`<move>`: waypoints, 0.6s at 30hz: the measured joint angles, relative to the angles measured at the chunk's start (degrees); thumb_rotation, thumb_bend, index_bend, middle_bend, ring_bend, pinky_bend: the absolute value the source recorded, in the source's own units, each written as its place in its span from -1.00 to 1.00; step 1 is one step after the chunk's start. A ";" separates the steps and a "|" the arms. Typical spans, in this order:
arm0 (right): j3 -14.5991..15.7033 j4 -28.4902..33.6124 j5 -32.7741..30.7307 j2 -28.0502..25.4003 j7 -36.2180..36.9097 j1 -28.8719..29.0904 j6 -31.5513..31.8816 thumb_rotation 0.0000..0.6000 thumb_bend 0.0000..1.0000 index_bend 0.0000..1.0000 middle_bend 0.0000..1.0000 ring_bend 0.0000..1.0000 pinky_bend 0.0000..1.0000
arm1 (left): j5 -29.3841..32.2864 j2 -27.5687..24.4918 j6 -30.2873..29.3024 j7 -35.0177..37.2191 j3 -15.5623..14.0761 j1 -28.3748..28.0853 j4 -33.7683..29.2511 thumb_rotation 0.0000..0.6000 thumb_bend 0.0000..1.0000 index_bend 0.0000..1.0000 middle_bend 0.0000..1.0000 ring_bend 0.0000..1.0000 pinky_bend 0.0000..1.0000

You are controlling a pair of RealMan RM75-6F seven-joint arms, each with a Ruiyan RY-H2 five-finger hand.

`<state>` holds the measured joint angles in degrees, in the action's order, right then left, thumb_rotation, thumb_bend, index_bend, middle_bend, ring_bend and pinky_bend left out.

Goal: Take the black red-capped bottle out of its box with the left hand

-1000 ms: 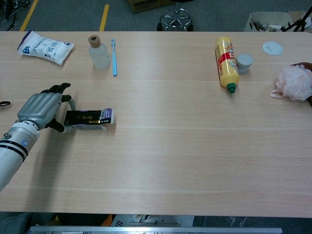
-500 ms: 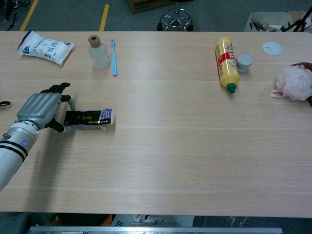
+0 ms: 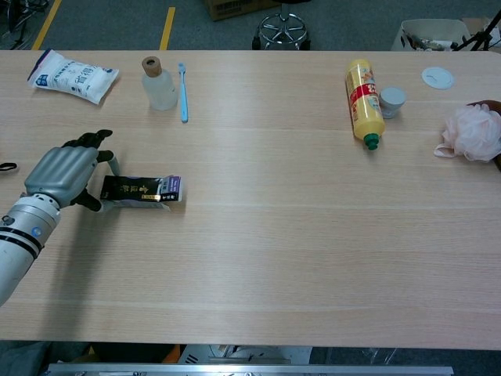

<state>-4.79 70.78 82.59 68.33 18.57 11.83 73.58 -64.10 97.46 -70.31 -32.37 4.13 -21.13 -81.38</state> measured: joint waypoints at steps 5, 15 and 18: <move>-0.03 0.09 0.02 -0.02 -0.02 -0.02 0.08 1.00 -0.82 -0.19 -0.50 -0.65 -0.31 | -1.15 -0.64 -1.49 -1.77 -0.28 0.07 -1.05 1.00 -0.65 -0.03 -0.95 -0.95 -0.73; -0.05 0.24 0.18 -0.06 -0.14 0.05 0.18 1.00 -0.82 -0.19 -0.50 -0.65 -0.31 | -2.54 -2.93 -4.01 -5.93 -0.33 0.22 -4.45 1.00 -0.65 -0.03 -0.95 -0.95 -0.73; -0.06 0.35 0.19 -0.09 -0.25 0.09 0.17 1.00 -0.82 -0.19 -0.50 -0.65 -0.31 | -3.25 -3.55 -4.88 -7.63 -0.47 0.20 -5.28 1.00 -0.65 -0.03 -0.95 -0.95 -0.73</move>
<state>-4.85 71.13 82.79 68.24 18.31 11.92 73.74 -67.35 93.91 -75.19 -40.00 3.66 -20.93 -86.66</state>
